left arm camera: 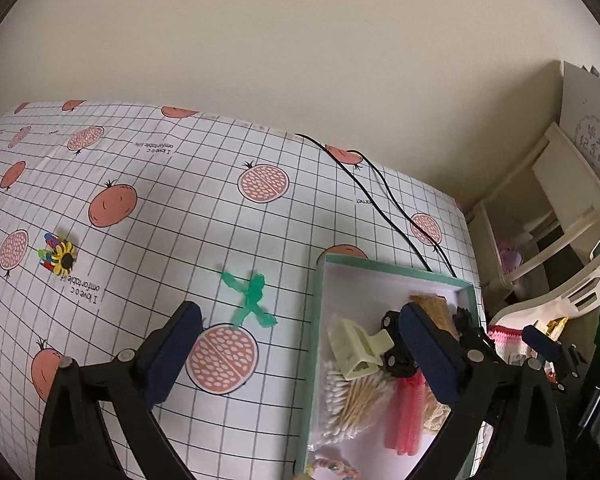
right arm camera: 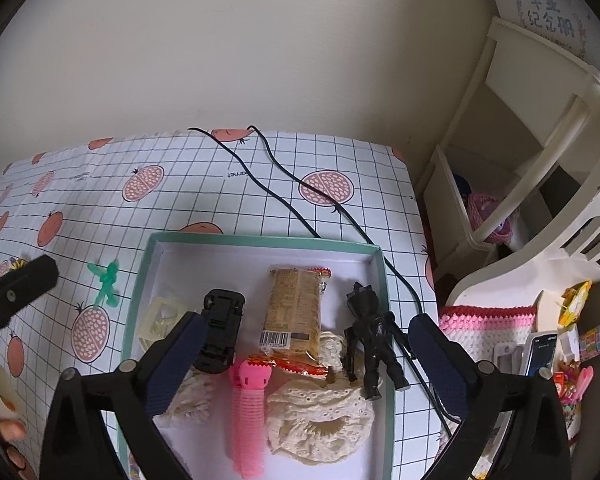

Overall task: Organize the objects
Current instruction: 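Withdraw both tools from the tray back over the table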

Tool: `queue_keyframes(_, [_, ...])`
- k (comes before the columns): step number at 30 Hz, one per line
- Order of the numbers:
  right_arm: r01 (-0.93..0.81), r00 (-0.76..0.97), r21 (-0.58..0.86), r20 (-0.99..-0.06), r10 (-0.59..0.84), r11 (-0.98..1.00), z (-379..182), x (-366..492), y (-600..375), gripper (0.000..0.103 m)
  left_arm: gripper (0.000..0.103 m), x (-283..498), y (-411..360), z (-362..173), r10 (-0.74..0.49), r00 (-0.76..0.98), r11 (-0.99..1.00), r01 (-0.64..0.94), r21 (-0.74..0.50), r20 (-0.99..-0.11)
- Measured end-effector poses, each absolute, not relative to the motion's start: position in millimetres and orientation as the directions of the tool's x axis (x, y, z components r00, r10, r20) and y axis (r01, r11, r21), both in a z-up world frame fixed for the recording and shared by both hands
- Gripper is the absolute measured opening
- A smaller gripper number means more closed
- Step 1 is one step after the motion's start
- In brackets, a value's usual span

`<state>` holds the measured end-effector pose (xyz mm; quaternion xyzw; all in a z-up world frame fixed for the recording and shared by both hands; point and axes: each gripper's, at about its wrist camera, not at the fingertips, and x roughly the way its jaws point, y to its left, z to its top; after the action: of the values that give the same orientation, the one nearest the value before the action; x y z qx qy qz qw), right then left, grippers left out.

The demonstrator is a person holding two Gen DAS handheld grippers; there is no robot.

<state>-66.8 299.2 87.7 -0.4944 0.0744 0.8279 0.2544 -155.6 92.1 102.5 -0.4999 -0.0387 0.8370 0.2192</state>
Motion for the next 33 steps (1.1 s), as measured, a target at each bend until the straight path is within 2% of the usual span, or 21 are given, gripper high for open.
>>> queue_keyframes(8, [-0.514, -0.367, -0.126, -0.861, 0.351, -0.848, 81.9, -74.7, 294.7, 0.103, 0.099, -174.0, 64.5, 97.9, 0.408, -0.407, -0.905, -0.295, -0.306, -0.817])
queue_keyframes(12, [-0.507, -0.372, -0.121, -0.863, 0.343, -0.854, 78.4, -82.8, 285.8, 0.103, 0.099, -184.8, 46.4, 98.8, 0.378, -0.439, -0.920, -0.277, -0.278, -0.815])
queue_keyframes(29, [-0.347, -0.472, -0.055, -0.852, 0.225, -0.936, 66.5, -154.7, 194.9, 0.103, 0.099, -241.3, -74.2, 82.9, 0.312, -0.473, -0.943, -0.048, -0.330, -0.824])
queue_keyframes(33, [-0.307, -0.477, -0.048, -0.856, 0.198, -0.950, 56.9, -167.1, 175.5, 0.103, 0.099, -250.1, -98.7, 83.0, 0.275, -0.499, -0.951, -0.015, -0.309, -0.822])
